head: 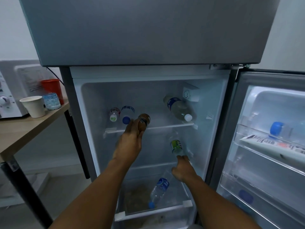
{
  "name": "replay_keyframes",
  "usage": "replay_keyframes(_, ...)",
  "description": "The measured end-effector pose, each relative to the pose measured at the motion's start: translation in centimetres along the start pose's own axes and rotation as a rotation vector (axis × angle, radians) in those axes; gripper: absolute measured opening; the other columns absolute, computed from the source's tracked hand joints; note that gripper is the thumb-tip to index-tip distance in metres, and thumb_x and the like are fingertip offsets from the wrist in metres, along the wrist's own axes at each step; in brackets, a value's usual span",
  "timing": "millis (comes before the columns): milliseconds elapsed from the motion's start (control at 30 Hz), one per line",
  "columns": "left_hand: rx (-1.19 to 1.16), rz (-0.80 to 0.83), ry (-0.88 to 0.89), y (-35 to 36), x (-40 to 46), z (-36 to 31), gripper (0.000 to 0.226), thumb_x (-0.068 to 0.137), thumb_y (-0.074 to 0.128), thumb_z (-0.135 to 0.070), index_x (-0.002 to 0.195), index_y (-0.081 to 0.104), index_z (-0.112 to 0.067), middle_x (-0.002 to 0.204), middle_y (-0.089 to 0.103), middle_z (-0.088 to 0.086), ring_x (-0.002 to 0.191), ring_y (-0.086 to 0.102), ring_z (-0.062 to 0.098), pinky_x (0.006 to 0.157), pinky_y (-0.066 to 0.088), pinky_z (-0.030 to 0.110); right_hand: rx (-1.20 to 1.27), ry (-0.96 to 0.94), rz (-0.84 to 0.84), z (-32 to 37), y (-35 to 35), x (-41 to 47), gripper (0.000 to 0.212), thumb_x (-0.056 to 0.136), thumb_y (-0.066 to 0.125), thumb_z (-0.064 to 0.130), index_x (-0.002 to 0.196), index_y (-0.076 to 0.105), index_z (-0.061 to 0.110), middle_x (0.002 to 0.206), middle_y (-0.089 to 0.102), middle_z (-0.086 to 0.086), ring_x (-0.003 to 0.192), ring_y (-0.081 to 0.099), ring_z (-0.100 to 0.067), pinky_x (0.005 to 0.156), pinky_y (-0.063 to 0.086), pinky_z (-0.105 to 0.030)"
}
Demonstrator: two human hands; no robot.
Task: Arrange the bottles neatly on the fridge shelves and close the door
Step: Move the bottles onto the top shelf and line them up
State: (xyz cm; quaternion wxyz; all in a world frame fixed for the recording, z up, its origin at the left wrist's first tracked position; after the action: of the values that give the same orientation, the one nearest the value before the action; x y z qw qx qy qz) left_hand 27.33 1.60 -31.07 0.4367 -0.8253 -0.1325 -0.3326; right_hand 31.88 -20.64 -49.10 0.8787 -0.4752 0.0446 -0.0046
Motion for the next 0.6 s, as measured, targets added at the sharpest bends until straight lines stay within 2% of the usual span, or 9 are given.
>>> replay_keyframes(133, 0.114, 0.073, -0.100, 2.2, 2.0, 1.2, 0.039, 0.100, 0.039, -0.030, 0.136, 0.038, -0.016, 0.140, 0.047, 0.018, 0.098, 0.061, 0.041, 0.070, 0.053, 0.044, 0.015, 0.005, -0.016, -0.8, -0.2, 0.8, 0.064, 0.094, 0.054, 0.020, 0.150, 0.029, 0.007, 0.156, 0.019, -0.012, 0.133, 0.044, -0.030, 0.108, 0.040, -0.031)
replay_keyframes(233, 0.186, 0.107, -0.156, 3.7, 3.1, 1.7, 0.046, 0.102, 0.039, -0.026, 0.145, 0.032, -0.013, 0.147, 0.040, 0.017, 0.108, 0.058, 0.039, 0.073, 0.047, 0.039, 0.045, 0.013, -0.062, -1.6, -0.3, 1.5, 0.061, 0.093, 0.055, 0.018, 0.148, 0.032, 0.008, 0.150, 0.026, -0.016, 0.122, 0.053, -0.034, 0.102, 0.046, -0.033)
replay_keyframes(300, 0.188, 0.118, -0.191, 4.1, 3.8, 1.8, 0.046, 0.101, 0.042, -0.025, 0.145, 0.033, -0.014, 0.145, 0.042, 0.016, 0.109, 0.059, 0.038, 0.075, 0.046, 0.038, 0.058, 0.028, -0.068, -2.3, -0.3, 2.1, 0.064, 0.092, 0.056, 0.019, 0.149, 0.028, 0.011, 0.146, 0.030, -0.021, 0.117, 0.055, -0.037, 0.098, 0.049, -0.035)
replay_keyframes(367, 0.151, 0.091, -0.215, 4.0, 4.6, 1.8, 0.042, 0.099, 0.046, -0.025, 0.140, 0.040, -0.016, 0.137, 0.051, 0.014, 0.106, 0.060, 0.038, 0.074, 0.044, 0.037, 0.072, 0.033, -0.064, -3.0, 0.0, 2.7, 0.067, 0.092, 0.055, 0.018, 0.151, 0.023, 0.014, 0.142, 0.034, -0.026, 0.114, 0.056, -0.038, 0.092, 0.049, -0.034)
replay_keyframes(433, 0.141, 0.022, -0.192, 3.5, 5.2, 1.6, 0.033, 0.098, 0.049, -0.027, 0.127, 0.050, -0.013, 0.119, 0.062, 0.011, 0.098, 0.063, 0.035, 0.067, 0.040, 0.032, 0.069, 0.030, -0.087, -3.4, 0.1, 3.1, 0.067, 0.093, 0.053, 0.015, 0.152, 0.021, 0.016, 0.136, 0.040, -0.026, 0.110, 0.057, -0.038, 0.090, 0.051, -0.036)
replay_keyframes(500, 0.148, 0.002, -0.183, 3.8, 6.0, 1.8, 0.027, 0.098, 0.049, -0.029, 0.116, 0.052, -0.010, 0.106, 0.063, 0.010, 0.089, 0.064, 0.032, 0.063, 0.038, 0.030, 0.044, 0.025, -0.106, -3.7, 0.7, 3.7, 0.067, 0.094, 0.050, 0.014, 0.153, 0.018, 0.018, 0.132, 0.044, -0.025, 0.108, 0.058, -0.037, 0.090, 0.053, -0.040)
replay_keyframes(600, 0.167, -0.023, -0.217, 4.1, 6.7, 2.3, 0.030, 0.096, 0.049, -0.033, 0.113, 0.049, -0.007, 0.102, 0.059, 0.011, 0.084, 0.063, 0.032, 0.059, 0.041, 0.032, 0.004, 0.023, -0.124, -3.9, 1.7, 4.3, 0.062, 0.099, 0.046, 0.015, 0.154, 0.017, 0.017, 0.139, 0.037, -0.028, 0.109, 0.057, -0.038, 0.090, 0.052, -0.038)
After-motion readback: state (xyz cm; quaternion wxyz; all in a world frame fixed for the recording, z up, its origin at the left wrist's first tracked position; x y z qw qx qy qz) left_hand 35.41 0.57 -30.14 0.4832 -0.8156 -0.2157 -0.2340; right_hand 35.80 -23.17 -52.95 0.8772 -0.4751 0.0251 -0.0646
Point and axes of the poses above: each hand's wrist, its own x-axis towards the middle knuckle, its own y-axis out of the palm, z = x × y, the point moved 8 cm from there along x, towards the middle knuckle
